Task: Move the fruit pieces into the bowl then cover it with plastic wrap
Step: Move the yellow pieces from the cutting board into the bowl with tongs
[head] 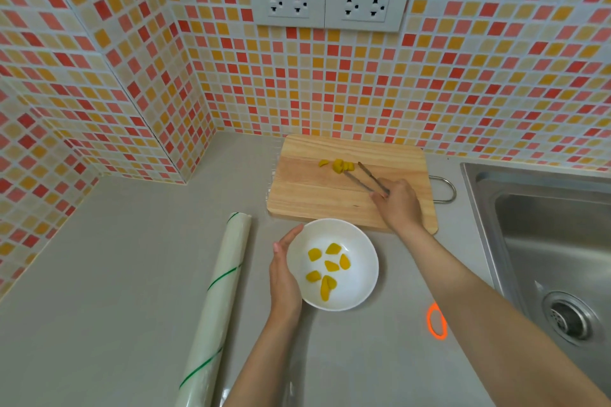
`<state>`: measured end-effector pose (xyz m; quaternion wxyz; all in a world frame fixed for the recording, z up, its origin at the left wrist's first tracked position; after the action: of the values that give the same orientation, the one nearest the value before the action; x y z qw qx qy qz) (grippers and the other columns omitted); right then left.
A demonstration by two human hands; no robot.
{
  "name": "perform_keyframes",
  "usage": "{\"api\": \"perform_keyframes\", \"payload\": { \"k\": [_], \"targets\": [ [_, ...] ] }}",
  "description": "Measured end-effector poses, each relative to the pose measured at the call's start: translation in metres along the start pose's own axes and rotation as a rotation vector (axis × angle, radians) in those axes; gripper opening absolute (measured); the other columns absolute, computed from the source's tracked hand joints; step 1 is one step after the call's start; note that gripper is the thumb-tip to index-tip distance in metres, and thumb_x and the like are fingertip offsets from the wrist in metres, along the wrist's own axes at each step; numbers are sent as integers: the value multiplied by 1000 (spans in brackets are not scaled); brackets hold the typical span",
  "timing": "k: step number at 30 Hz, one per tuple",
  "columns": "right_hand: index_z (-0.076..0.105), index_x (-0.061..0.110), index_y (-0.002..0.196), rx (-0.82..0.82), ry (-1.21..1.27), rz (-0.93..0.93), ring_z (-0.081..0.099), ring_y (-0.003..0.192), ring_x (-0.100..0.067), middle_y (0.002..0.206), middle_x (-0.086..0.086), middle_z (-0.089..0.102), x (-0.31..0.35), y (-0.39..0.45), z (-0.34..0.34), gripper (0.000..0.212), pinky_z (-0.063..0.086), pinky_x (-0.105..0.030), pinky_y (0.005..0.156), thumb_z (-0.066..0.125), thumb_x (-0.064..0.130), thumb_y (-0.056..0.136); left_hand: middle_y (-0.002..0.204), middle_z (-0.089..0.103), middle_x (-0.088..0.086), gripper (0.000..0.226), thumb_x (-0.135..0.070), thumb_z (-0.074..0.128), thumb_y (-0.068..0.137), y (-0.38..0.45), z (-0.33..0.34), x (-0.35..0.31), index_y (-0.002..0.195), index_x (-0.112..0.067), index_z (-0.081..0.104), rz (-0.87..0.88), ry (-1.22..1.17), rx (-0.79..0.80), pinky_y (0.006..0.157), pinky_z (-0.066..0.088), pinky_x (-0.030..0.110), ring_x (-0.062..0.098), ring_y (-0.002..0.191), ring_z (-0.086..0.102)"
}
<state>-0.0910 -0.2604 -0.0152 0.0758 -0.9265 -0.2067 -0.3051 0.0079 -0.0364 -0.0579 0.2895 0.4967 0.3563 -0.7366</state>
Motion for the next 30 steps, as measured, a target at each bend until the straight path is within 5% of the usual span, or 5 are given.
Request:
{"api": "perform_keyframes", "payload": {
  "k": [11, 21, 24, 30],
  "targets": [
    [63, 8, 113, 1, -44, 99, 59, 99, -32, 110, -14, 64, 4, 30, 11, 31, 40, -30, 66, 56, 27, 89, 99, 73, -16, 48, -36, 18, 100, -1, 0, 0, 108, -24, 64, 33, 18, 11, 69, 50, 11, 0, 92, 67],
    [70, 14, 109, -90, 185, -182, 58, 77, -26, 84, -12, 60, 15, -45, -24, 26, 45, -33, 68, 61, 10, 85, 102, 72, -6, 48, -36, 18, 101, -1, 0, 0, 107, -26, 65, 35, 36, 13, 70, 51, 15, 6, 94, 67],
    [70, 12, 108, -36, 254, -260, 56, 72, -16, 79, -2, 56, 23, -78, -34, 26, 38, -21, 63, 64, 8, 84, 98, 73, -9, 49, -36, 18, 101, -1, 0, -1, 105, -28, 66, 32, 42, 9, 67, 51, 13, 3, 91, 68],
    [68, 21, 113, 201, 246, -256, 61, 83, -15, 82, 8, 54, 19, -122, -29, 30, 45, -23, 76, 65, 14, 84, 99, 74, -11, 47, -40, 19, 100, -1, 2, -1, 104, -32, 66, 28, 52, 15, 70, 52, 15, 5, 94, 68]
  ]
}}
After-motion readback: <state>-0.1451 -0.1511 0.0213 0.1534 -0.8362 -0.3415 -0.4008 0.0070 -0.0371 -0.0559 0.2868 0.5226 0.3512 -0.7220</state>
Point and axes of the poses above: each hand's wrist, its own y-axis towards the middle knuckle, its own z-axis out of the palm, x = y × z, the point moved 5 cm from there along y, towards the middle knuckle
